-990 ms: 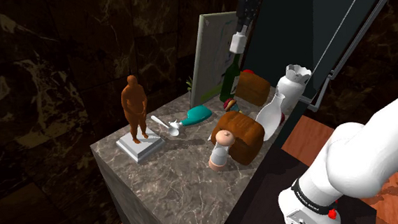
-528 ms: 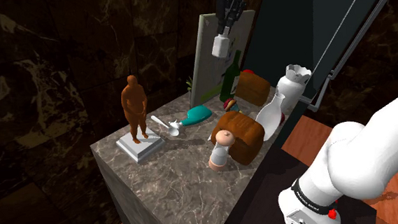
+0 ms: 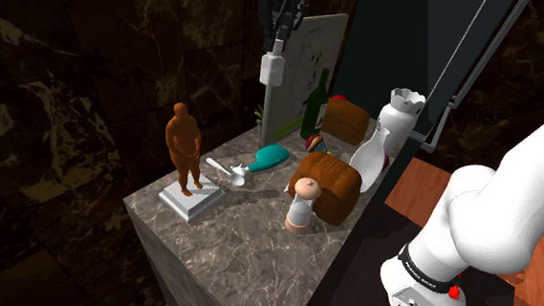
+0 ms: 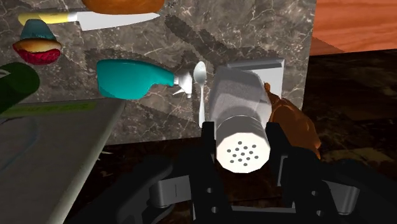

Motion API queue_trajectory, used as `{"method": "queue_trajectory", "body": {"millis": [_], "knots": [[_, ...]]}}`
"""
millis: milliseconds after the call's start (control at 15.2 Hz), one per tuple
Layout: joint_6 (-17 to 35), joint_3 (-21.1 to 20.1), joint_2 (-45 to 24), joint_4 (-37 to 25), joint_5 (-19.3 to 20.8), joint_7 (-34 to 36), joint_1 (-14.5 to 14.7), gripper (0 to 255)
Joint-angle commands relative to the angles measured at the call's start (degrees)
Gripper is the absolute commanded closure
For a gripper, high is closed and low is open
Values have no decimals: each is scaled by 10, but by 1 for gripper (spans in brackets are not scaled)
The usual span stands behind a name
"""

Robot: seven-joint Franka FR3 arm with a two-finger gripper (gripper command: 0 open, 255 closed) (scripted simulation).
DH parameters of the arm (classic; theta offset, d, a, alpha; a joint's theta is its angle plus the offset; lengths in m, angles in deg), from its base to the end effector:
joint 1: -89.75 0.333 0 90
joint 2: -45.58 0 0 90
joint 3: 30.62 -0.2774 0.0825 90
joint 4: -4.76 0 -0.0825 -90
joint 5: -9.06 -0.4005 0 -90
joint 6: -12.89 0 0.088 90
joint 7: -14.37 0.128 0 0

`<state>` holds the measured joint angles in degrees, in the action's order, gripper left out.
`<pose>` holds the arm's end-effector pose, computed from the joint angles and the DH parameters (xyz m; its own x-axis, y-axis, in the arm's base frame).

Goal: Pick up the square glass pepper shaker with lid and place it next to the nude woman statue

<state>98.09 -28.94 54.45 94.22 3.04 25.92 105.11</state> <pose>0.5005 0.1351 0.6469 0.9972 0.0467 0.0575 0.0535 -0.9911 -0.1220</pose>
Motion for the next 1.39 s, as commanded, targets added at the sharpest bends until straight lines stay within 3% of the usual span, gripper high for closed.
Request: {"method": "queue_trajectory", "body": {"millis": [0, 462, 792, 1320], "knots": [[3, -17, -19, -19, -1, 29, 12, 255], [0, -68, -96, -108, 9, 122, 54, 255], [-18, -99, -178, -213, 28, 188, 92, 255], [60, -97, -141, -98, 23, 180, 90, 255]]}}
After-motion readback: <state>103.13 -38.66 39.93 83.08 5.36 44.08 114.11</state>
